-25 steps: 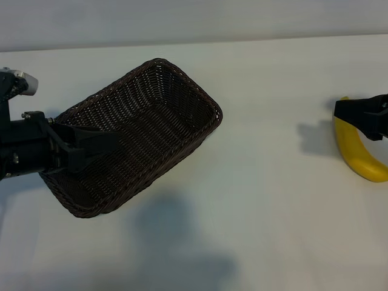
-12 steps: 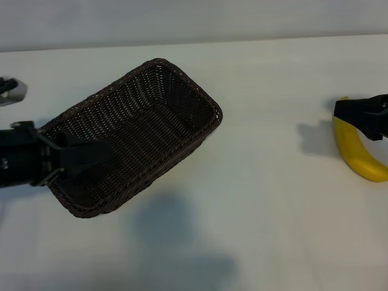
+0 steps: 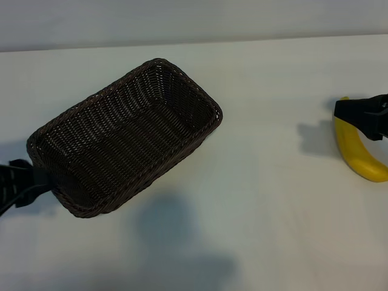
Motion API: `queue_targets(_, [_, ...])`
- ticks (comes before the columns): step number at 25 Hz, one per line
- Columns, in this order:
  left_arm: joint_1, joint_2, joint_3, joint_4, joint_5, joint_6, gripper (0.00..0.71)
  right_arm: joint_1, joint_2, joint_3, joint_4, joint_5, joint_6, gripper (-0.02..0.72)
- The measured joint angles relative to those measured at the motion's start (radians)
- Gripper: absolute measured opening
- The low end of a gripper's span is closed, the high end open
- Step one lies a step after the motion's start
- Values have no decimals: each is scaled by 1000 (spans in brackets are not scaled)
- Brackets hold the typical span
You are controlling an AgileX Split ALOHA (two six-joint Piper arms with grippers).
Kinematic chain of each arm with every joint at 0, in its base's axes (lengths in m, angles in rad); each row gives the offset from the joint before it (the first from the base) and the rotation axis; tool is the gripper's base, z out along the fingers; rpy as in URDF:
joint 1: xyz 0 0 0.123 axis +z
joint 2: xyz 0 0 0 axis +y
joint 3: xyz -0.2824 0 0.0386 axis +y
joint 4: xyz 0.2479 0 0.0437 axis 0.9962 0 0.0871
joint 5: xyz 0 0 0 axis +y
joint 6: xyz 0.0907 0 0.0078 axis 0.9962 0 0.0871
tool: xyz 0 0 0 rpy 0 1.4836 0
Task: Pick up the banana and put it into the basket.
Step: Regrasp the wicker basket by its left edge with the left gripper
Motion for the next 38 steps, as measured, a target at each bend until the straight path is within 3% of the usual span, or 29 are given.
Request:
queue_targets(5, [0,3,0,114,-15,-122,537,0,0,0,0,0,0,487])
queue_targets(14, [0,7,0,119,-87,-176,537,0,0,0,0,0,0,487])
queue_targets(19, [0,90,0,118,-122,-186,537,0,0,0,0,0,0,487])
queue_targets(38, [0,413,0,-112,-313,-4,537,0,0,0,0,0,0,487])
